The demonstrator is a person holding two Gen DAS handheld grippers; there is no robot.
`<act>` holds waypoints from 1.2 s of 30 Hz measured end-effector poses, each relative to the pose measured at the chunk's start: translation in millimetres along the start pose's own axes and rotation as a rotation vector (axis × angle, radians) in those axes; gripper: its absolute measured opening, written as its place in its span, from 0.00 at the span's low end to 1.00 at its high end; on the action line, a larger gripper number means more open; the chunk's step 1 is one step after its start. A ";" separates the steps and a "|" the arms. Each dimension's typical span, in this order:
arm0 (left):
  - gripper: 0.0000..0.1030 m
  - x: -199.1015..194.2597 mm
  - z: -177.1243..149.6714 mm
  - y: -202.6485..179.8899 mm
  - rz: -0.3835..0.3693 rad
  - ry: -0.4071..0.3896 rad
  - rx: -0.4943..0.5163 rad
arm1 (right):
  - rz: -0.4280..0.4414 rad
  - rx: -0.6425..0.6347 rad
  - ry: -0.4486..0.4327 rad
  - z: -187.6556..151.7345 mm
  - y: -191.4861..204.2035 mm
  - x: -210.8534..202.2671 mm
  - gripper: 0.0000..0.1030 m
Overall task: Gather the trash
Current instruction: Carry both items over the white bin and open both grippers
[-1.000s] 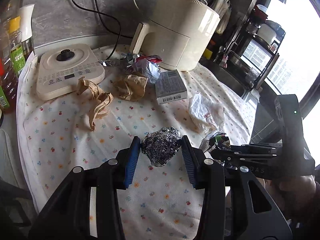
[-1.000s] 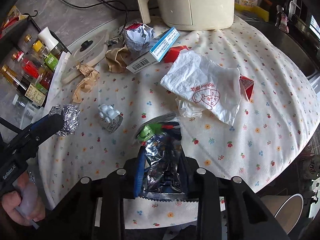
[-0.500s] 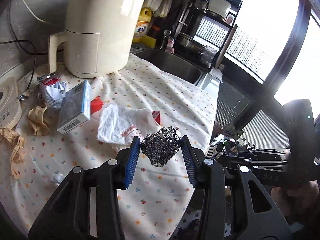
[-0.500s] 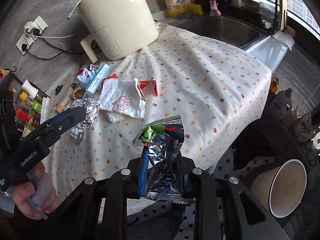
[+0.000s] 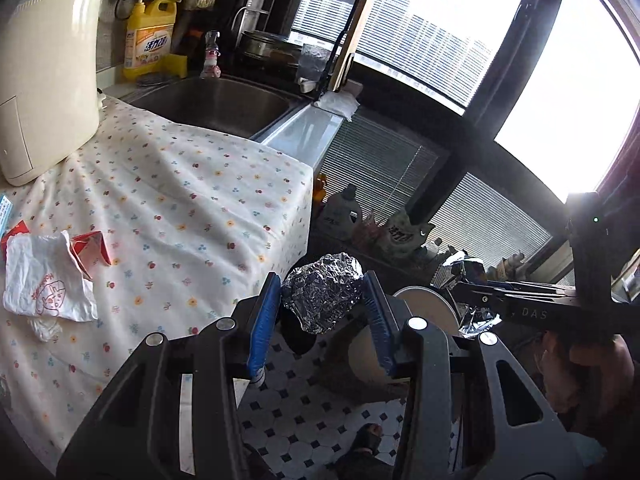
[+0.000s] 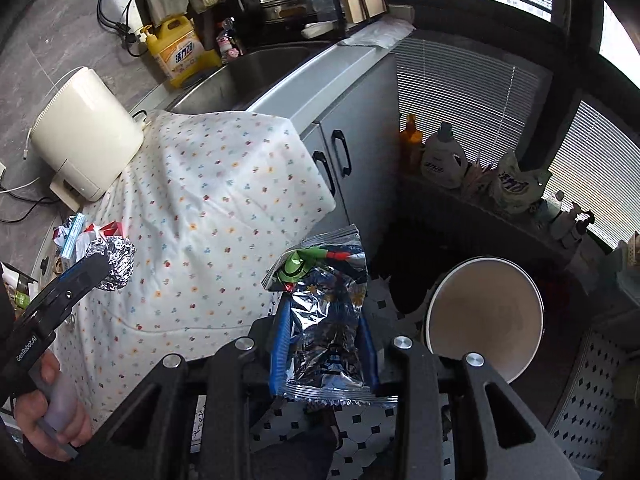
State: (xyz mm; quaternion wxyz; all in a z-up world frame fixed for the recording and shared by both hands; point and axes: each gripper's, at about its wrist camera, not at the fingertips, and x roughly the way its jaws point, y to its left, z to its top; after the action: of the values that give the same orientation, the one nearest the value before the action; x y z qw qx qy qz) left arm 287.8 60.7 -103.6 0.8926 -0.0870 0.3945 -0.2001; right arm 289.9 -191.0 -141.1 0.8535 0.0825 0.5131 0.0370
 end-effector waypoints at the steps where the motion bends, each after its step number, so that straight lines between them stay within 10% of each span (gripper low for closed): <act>1: 0.41 5.2 -0.3 -8.8 -0.007 0.004 0.000 | -0.013 0.007 0.003 -0.6 -13.3 -0.7 0.32; 13: 0.41 72.6 -7.0 -110.0 -0.036 0.072 0.022 | -0.102 0.105 0.052 -3.2 -153.0 14.5 0.35; 19: 0.41 105.7 -21.9 -149.3 -0.023 0.108 0.025 | -0.093 0.083 0.076 -15.2 -198.8 30.8 0.64; 36: 0.43 200.5 -51.7 -233.5 -0.101 0.219 0.032 | -0.142 0.123 0.029 -36.6 -295.4 -7.9 0.79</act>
State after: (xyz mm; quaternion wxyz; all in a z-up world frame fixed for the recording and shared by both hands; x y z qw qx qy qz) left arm 304.2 -235.9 -199.6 0.8343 -0.0701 0.4813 -0.2595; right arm 247.5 -479.0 -203.8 0.8398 0.0980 0.5312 -0.0539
